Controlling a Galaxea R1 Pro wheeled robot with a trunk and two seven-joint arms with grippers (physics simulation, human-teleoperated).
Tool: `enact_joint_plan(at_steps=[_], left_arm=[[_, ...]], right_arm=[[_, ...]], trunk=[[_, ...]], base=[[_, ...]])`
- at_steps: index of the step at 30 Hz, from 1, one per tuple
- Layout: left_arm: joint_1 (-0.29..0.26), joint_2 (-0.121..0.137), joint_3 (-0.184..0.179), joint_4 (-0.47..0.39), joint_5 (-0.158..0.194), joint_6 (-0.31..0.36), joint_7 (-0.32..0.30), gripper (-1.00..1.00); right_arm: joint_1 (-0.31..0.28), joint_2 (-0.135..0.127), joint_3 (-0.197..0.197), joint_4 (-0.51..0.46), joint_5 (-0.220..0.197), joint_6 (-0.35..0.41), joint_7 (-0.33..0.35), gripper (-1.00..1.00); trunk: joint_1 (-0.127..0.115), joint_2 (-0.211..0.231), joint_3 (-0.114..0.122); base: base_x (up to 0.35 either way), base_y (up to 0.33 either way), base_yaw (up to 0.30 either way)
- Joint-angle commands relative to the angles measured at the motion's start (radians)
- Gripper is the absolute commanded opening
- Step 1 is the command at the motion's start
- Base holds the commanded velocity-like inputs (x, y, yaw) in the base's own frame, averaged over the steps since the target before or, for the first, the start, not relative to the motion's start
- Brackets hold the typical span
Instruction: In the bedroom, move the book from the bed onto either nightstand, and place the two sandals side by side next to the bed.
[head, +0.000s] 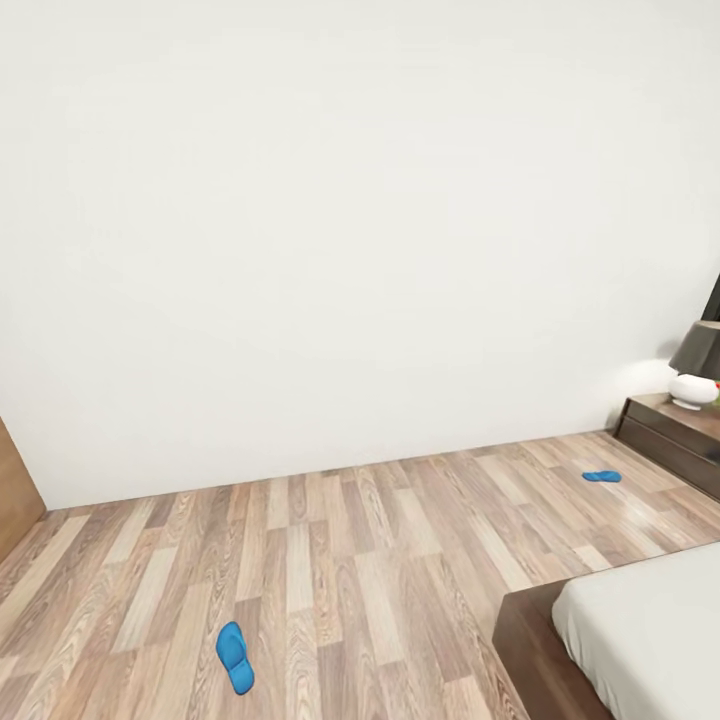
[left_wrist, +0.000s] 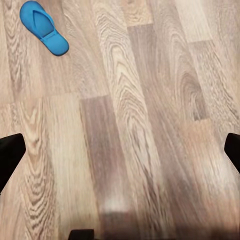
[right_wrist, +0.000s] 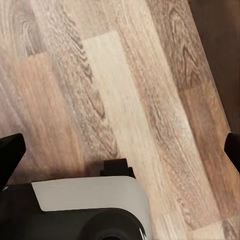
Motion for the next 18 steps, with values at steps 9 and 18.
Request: enact_joint_plan(at_steps=[9,18], left_arm=[[0.000,0.000,0.000,-0.001,0.001,-0.002,-0.001,1.00],[0.000,0.000,0.000,-0.001,0.001,-0.002,-0.001,1.00]], right_arm=[[0.000,0.000,-0.002,-0.001,-0.001,-0.002,0.000,1.00],[0.000,0.000,-0.002,-0.001,-0.001,-0.002,0.000,1.00]], trunk=[[0.001,0.000,-0.001],[0.001,0.000,-0.001]], base=[[0.294,-0.018,0.000],[0.277,-0.095,0.000]])
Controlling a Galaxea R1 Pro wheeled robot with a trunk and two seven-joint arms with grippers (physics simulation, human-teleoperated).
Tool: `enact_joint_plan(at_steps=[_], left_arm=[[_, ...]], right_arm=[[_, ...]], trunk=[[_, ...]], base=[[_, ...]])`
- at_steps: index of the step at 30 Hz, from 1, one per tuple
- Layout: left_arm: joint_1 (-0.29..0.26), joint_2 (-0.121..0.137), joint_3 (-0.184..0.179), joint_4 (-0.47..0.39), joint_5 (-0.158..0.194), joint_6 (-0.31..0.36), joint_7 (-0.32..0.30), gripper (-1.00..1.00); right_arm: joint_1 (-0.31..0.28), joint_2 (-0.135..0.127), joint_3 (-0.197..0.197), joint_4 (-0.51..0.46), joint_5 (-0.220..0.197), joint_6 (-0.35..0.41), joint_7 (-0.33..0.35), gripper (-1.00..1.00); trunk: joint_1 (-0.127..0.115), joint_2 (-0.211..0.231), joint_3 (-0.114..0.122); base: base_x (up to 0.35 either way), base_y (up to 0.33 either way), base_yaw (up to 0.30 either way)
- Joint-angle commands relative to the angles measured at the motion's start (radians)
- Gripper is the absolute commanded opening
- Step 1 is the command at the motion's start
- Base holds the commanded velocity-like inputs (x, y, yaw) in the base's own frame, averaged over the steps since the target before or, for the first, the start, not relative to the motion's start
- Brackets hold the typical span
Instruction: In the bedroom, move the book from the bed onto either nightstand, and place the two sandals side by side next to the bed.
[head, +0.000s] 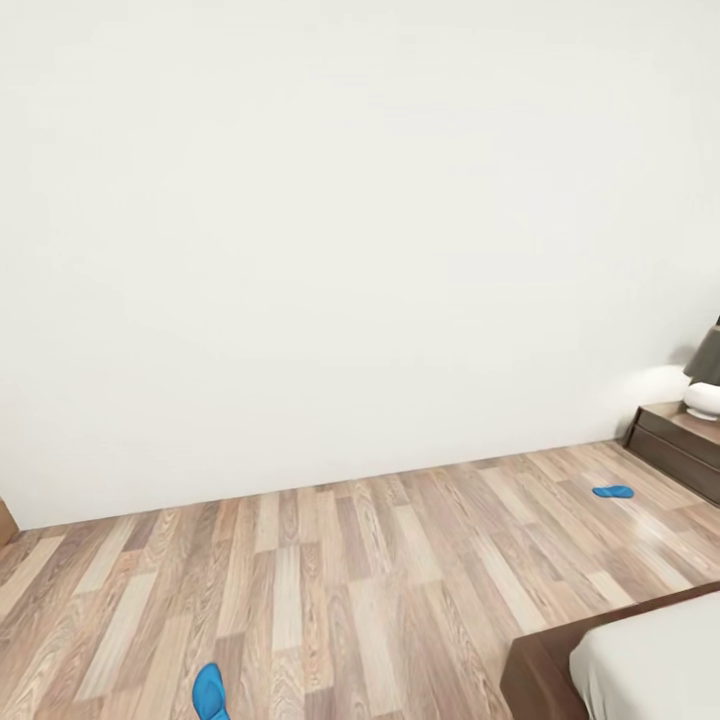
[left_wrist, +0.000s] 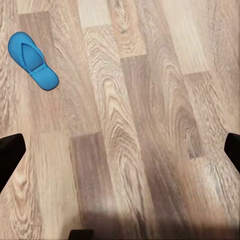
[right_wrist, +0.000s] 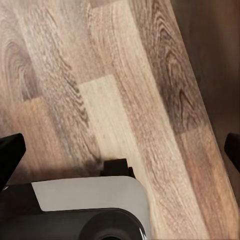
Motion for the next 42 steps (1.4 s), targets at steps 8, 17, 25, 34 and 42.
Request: enact_joint_plan(at_steps=[8,17,25,34,42], left_arm=[[0.000,0.000,0.000,-0.001,0.001,-0.002,-0.001,1.00],[0.000,0.000,0.000,-0.001,0.001,-0.002,-0.001,1.00],[0.000,0.000,0.000,-0.001,0.001,-0.002,-0.001,1.00],[0.000,0.000,0.001,-0.001,0.001,-0.003,-0.001,1.00],[0.000,0.000,0.002,-0.001,0.001,-0.003,-0.001,1.00]], right_arm=[[0.000,0.000,-0.002,-0.001,-0.001,-0.002,0.000,1.00],[0.000,0.000,-0.002,-0.001,-0.001,-0.002,0.000,1.00],[0.000,0.000,-0.002,-0.001,-0.001,-0.002,0.000,1.00],[0.000,0.000,-0.002,-0.001,-0.001,-0.002,0.000,1.00],[0.000,0.000,-0.002,-0.001,-0.001,-0.002,0.000,1.00]], trunk=[[0.001,0.000,-0.001],[0.001,0.000,-0.001],[0.001,0.000,-0.001],[0.001,0.000,-0.001],[0.001,0.000,-0.001]], base=[[0.262,-0.010,0.000],[0.245,0.000,0.000],[0.241,-0.103,0.000],[0.123,-0.038,0.000],[0.141,-0.001,0.000]])
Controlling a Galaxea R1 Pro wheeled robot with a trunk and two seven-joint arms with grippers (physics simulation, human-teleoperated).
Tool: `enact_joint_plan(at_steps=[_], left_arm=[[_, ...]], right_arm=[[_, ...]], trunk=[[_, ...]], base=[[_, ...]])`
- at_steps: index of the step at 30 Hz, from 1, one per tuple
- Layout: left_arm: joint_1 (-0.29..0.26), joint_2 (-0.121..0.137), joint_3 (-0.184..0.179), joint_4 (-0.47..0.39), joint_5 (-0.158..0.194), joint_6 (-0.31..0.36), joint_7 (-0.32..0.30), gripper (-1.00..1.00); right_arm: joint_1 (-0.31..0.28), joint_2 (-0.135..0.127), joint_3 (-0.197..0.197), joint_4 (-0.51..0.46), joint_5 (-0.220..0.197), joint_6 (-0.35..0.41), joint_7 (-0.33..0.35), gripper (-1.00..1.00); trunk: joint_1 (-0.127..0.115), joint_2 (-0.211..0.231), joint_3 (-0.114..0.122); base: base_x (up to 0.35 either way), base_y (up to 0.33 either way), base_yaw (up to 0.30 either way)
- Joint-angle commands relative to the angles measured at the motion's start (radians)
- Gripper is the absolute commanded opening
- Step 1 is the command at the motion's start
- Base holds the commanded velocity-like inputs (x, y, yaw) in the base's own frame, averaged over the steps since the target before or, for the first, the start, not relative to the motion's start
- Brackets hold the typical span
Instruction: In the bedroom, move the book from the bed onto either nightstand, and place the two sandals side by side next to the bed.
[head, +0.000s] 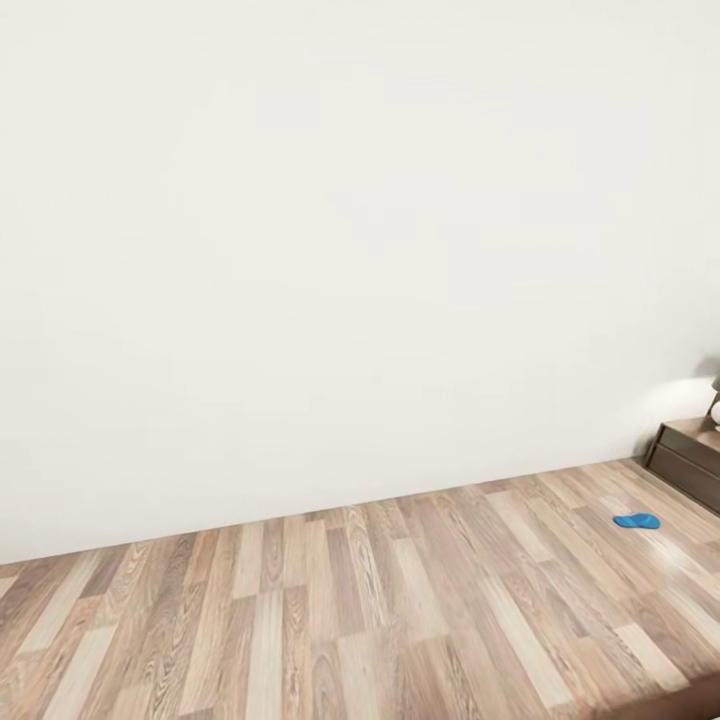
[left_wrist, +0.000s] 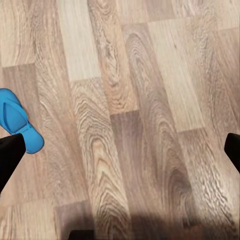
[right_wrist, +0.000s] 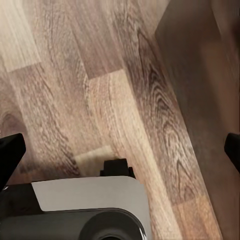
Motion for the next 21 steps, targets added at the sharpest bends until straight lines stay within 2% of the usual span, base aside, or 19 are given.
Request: enact_joint_plan(at_steps=[1,21], left_arm=[[0.000,0.000,0.001,-0.001,0.001,-0.002,-0.001,1.00],[0.000,0.000,-0.001,-0.001,0.001,-0.002,-0.001,1.00]], right_arm=[[0.000,0.000,-0.002,-0.001,-0.001,-0.002,0.000,1.00],[0.000,0.000,-0.002,-0.001,-0.001,-0.002,0.003,1.00]], trunk=[[0.001,0.000,-0.001],[0.001,0.000,-0.001]], base=[[0.288,0.000,0.000],[0.319,0.000,0.000]])
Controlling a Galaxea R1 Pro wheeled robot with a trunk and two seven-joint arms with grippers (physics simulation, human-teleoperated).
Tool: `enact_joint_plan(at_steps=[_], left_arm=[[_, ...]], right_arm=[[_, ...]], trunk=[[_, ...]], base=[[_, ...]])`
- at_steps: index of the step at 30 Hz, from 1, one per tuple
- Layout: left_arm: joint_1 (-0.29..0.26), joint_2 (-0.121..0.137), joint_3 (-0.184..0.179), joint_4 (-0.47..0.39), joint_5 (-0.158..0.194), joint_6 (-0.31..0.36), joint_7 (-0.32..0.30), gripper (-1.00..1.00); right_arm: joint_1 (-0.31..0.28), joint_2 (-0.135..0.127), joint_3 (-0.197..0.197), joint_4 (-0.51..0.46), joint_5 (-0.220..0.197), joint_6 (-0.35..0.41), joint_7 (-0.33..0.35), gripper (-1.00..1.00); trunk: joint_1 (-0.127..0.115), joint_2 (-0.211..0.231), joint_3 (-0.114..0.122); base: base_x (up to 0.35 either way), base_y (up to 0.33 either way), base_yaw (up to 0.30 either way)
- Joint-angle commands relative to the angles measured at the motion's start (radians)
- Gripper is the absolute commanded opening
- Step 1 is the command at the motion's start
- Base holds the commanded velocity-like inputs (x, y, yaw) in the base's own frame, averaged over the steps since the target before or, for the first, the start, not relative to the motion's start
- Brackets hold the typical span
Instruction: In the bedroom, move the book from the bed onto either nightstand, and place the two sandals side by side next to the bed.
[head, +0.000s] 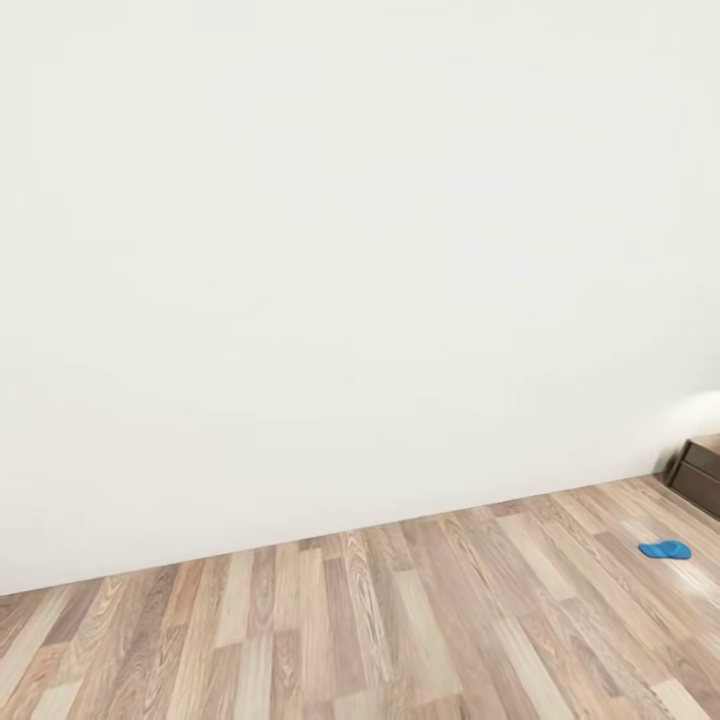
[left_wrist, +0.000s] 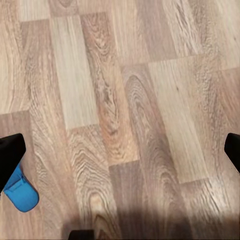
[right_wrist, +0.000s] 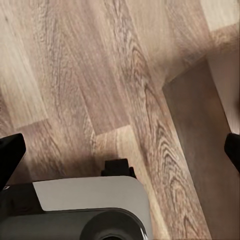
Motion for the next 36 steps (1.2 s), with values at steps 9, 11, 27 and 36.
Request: enact_joint_plan(at_steps=[9,11,27,36], left_arm=[[0.000,0.000,0.000,-0.001,0.001,-0.002,-0.001,1.00],[0.000,0.000,0.000,-0.001,0.001,-0.002,-0.001,1.00],[0.000,0.000,0.000,-0.001,0.001,-0.002,-0.001,1.00],[0.000,0.000,0.000,-0.001,0.001,-0.002,-0.001,1.00]], right_arm=[[0.000,0.002,-0.002,-0.001,-0.001,-0.002,-0.001,1.00],[0.000,0.002,-0.002,-0.001,-0.001,-0.002,-0.001,1.00],[0.000,0.000,-0.002,-0.001,-0.001,-0.002,0.001,1.00],[0.000,0.000,-0.002,-0.001,-0.001,-0.002,0.002,1.00]], trunk=[[0.001,0.000,-0.001],[0.001,0.000,-0.001],[0.001,0.000,-0.001],[0.001,0.000,-0.001]], base=[[0.323,0.000,0.000],[0.323,0.000,0.000],[0.319,-0.036,0.000],[0.308,-0.081,0.005]])
